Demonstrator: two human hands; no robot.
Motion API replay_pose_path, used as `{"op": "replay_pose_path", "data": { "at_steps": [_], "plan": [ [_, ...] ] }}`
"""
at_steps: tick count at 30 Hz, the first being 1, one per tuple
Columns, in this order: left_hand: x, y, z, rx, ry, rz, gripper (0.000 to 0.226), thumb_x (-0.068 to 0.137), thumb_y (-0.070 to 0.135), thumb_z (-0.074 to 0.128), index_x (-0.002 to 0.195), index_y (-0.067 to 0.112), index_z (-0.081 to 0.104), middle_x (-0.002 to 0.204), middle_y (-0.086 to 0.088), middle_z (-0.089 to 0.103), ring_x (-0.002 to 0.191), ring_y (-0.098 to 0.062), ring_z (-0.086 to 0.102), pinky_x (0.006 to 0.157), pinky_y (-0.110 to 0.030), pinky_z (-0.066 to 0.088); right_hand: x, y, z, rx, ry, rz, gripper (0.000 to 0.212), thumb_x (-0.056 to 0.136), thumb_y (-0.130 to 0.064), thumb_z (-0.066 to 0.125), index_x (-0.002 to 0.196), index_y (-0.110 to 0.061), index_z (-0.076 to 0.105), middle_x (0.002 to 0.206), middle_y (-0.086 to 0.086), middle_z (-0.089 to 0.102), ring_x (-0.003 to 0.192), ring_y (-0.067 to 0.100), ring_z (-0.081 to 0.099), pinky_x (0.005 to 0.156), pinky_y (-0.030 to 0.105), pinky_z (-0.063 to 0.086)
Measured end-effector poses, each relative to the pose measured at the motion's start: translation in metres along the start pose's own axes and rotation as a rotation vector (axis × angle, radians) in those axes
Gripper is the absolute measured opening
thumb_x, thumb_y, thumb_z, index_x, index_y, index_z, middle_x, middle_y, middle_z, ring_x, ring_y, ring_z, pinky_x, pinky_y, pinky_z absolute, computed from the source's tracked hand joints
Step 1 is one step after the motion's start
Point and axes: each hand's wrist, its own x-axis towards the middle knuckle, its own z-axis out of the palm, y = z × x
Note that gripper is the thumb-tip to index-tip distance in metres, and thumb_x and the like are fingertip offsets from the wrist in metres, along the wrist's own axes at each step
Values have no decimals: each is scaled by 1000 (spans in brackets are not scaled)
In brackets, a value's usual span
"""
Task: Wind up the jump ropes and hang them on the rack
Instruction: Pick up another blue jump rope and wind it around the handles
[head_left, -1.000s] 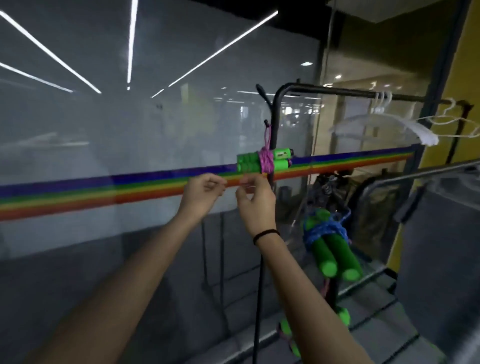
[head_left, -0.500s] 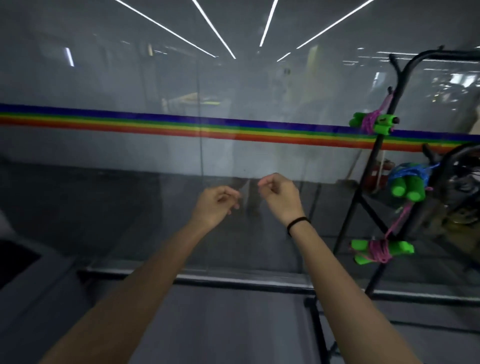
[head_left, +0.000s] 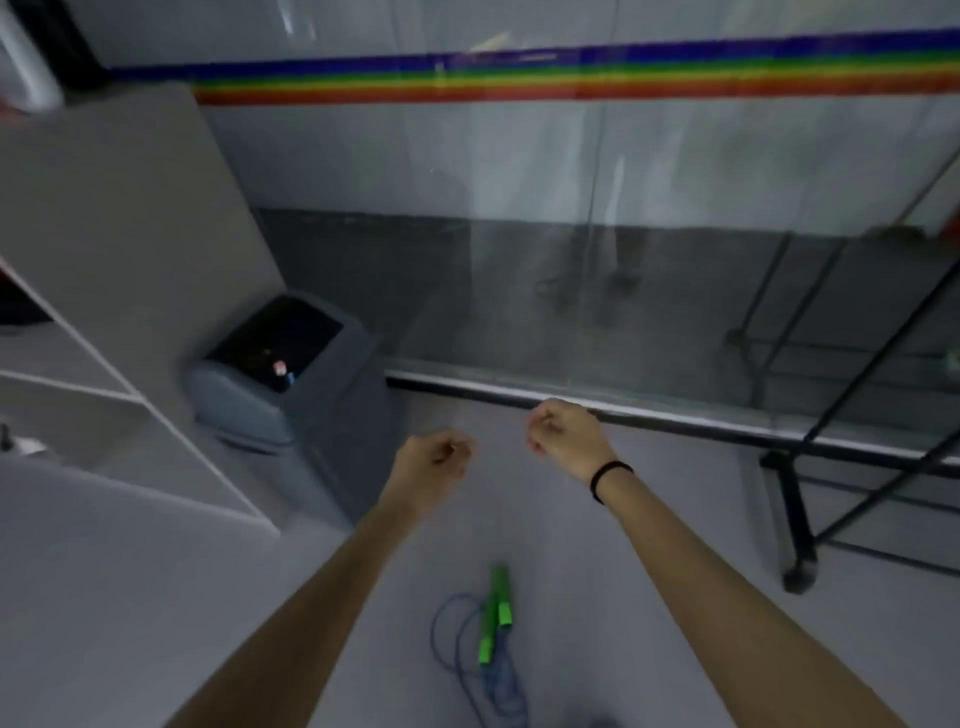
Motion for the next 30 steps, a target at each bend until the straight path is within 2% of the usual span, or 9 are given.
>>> {"op": "replay_pose_path", "data": {
  "at_steps": [4,9,10,13,16,20,23,26,30],
  "plan": [
    [-28,-73,3,-31,-32,-96,18,87,5,56,75,12,68,37,20,53,38,4,48,45,-9,34,-6,56,73,40,-94,135,12,86,-7,50,79,-10,58,66,4,60,57,12,57,64,26,51],
    [-46,-189,56,-124,-20,-179,21,86,4,56,73,17,66,38,14,54,38,-1,47,45,-9,36,5,180,170,-47,-193,239,14,85,-9,49,74,-12,58,70,11,64,56,17,58,63,28,54],
    [-49,-220,75,-135,-17,-189,21,86,4,56,72,17,66,38,14,55,38,-1,47,46,-9,37,11,216,193,-79,-222,252,15,84,-10,49,71,-14,57,74,13,66,59,18,61,63,27,55],
    [-53,-326,139,-175,-9,-223,23,86,2,54,71,16,66,37,11,54,37,-1,48,45,-10,38,32,333,263,-190,-267,276,14,81,-13,50,69,-16,57,87,20,71,83,33,68,79,42,56],
    [-52,-424,196,-202,9,-215,28,86,-2,52,70,17,64,37,10,54,37,-1,47,47,-12,40,56,434,323,-333,-278,303,19,85,-16,48,87,-5,63,101,20,69,97,33,65,84,36,53],
    [-51,-525,243,-230,44,-200,31,86,-6,48,69,15,63,37,9,53,38,-1,47,46,-12,40,88,536,383,-510,-299,325,21,91,-21,47,90,-7,62,110,19,66,104,30,61,81,30,47],
    [-57,-576,255,-211,68,-181,30,87,-2,49,69,17,65,41,9,56,42,-4,49,50,-16,43,107,595,416,-542,-274,368,31,91,-27,47,109,-3,55,117,19,61,108,30,58,84,30,46],
    [-60,-608,250,-197,107,-163,30,87,-1,49,70,18,66,43,9,57,46,-6,52,52,-21,45,119,628,438,-599,-271,420,46,89,-31,48,124,-1,44,129,20,51,121,32,49,97,31,41],
    [-58,-620,238,-210,122,-159,37,86,-8,44,69,20,61,38,11,55,39,1,49,48,-15,41,134,641,465,-663,-211,369,49,91,-32,38,135,-13,34,141,13,41,129,31,41,106,33,35]
  ]
}}
